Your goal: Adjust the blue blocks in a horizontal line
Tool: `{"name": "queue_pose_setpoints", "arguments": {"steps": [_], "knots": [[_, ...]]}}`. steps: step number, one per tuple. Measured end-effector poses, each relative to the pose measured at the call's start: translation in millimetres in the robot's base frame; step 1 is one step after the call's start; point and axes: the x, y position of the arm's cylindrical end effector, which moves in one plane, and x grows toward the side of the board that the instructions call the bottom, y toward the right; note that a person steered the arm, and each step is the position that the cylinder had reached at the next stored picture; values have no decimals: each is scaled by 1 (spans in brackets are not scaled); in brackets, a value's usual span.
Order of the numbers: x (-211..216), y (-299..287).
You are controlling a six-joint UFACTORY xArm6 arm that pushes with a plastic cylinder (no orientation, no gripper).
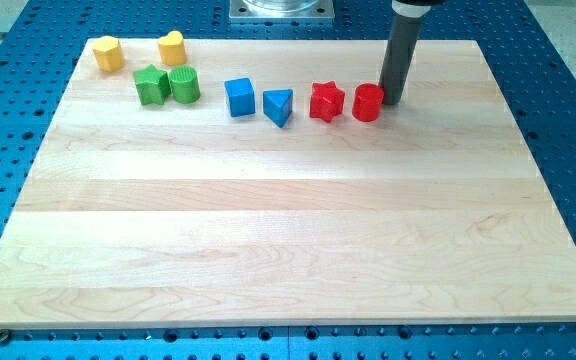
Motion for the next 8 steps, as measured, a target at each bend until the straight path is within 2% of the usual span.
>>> {"name": "queue_pose_setpoints", "arguments": {"steps": [1, 4, 6, 8], "knots": [[-39, -42], [-46, -195], [-10, -211], [-8, -213]]}}
